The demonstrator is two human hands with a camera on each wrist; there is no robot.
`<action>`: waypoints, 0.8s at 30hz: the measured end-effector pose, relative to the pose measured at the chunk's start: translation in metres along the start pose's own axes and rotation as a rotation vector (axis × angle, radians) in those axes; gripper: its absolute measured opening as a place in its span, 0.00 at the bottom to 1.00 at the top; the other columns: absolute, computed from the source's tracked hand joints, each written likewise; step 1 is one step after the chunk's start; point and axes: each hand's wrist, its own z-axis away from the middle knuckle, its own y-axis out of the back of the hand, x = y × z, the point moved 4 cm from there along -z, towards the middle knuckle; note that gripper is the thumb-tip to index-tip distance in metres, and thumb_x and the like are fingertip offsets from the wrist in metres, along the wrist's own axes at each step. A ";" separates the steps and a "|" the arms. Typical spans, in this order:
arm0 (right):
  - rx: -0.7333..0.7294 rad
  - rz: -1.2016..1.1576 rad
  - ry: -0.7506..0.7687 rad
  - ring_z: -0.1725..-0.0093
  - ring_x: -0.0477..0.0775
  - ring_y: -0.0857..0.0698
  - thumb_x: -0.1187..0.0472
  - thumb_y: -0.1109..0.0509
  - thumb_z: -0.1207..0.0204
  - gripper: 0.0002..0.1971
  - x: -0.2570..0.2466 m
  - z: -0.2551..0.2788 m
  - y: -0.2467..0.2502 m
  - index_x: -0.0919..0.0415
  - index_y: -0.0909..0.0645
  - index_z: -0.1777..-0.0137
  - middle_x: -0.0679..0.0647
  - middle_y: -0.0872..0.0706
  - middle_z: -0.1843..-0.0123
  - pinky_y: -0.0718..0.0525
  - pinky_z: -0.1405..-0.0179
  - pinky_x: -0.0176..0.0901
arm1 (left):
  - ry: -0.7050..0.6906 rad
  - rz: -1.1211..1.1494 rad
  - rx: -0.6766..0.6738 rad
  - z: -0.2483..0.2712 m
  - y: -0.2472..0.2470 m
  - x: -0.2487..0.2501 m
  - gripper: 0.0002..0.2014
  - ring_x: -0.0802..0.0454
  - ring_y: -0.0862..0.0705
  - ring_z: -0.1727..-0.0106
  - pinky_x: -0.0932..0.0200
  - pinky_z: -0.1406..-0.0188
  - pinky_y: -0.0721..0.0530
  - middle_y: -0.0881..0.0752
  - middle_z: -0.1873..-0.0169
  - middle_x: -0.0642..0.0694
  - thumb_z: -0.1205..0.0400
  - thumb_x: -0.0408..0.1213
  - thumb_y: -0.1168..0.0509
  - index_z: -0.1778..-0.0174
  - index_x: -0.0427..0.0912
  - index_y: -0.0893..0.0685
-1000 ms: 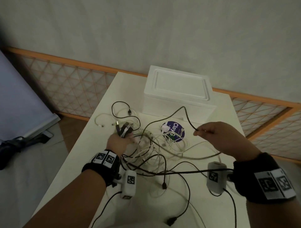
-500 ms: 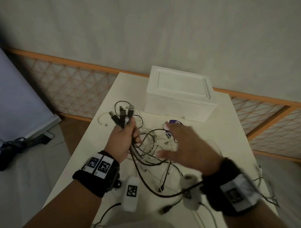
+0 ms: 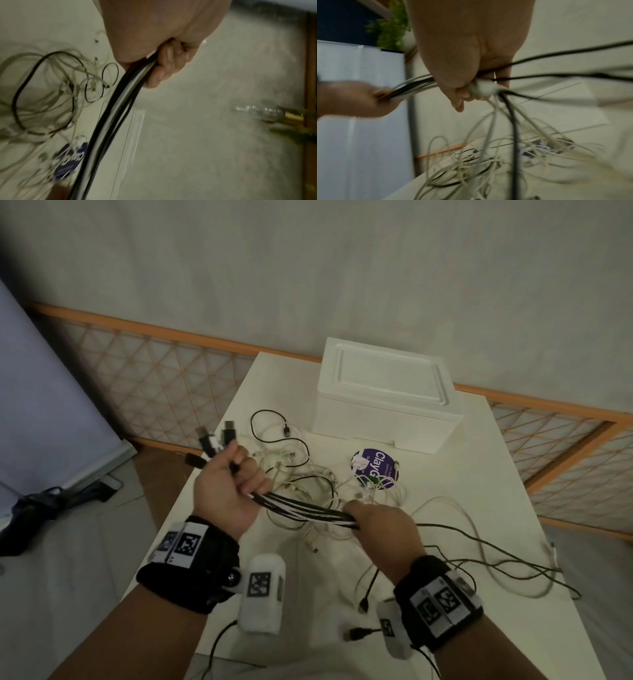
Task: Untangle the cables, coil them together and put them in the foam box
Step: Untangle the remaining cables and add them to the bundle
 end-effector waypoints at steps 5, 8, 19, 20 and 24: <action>0.233 0.038 -0.143 0.70 0.59 0.15 0.55 0.28 0.29 0.03 0.053 0.016 0.008 0.51 0.18 0.59 0.52 0.14 0.71 0.19 0.66 0.42 | -0.046 0.014 0.088 -0.010 0.038 0.032 0.16 0.58 0.44 0.87 0.64 0.81 0.45 0.41 0.85 0.54 0.22 0.45 0.41 0.76 0.49 0.34; 0.287 0.077 -0.211 0.70 0.56 0.15 0.56 0.24 0.35 0.06 0.078 0.022 -0.003 0.51 0.19 0.68 0.49 0.17 0.76 0.18 0.44 0.56 | -0.093 0.033 0.206 -0.013 0.060 0.041 0.19 0.57 0.45 0.86 0.64 0.81 0.46 0.41 0.85 0.55 0.20 0.45 0.43 0.79 0.49 0.33; -0.118 0.151 -0.417 0.43 0.49 0.18 0.56 0.45 0.19 0.06 0.125 0.022 -0.039 0.45 0.31 0.57 0.43 0.22 0.59 0.44 0.23 0.60 | -0.058 0.022 0.240 -0.022 0.070 0.063 0.25 0.58 0.43 0.87 0.66 0.85 0.43 0.40 0.87 0.54 0.15 0.48 0.51 0.80 0.50 0.34; -0.136 0.157 -0.446 0.44 0.50 0.17 0.56 0.45 0.19 0.06 0.128 0.022 -0.037 0.45 0.30 0.57 0.43 0.20 0.59 0.43 0.23 0.61 | -0.047 0.019 0.225 -0.021 0.064 0.061 0.24 0.59 0.43 0.87 0.66 0.85 0.43 0.40 0.87 0.54 0.16 0.48 0.49 0.80 0.50 0.33; -0.441 0.208 -0.494 0.34 0.53 0.22 0.38 0.31 0.30 0.26 0.128 0.026 -0.027 0.45 0.29 0.34 0.45 0.18 0.39 0.45 0.26 0.73 | -0.015 -0.024 0.098 -0.015 0.037 0.050 0.15 0.59 0.44 0.87 0.65 0.84 0.42 0.41 0.86 0.53 0.31 0.45 0.36 0.80 0.49 0.32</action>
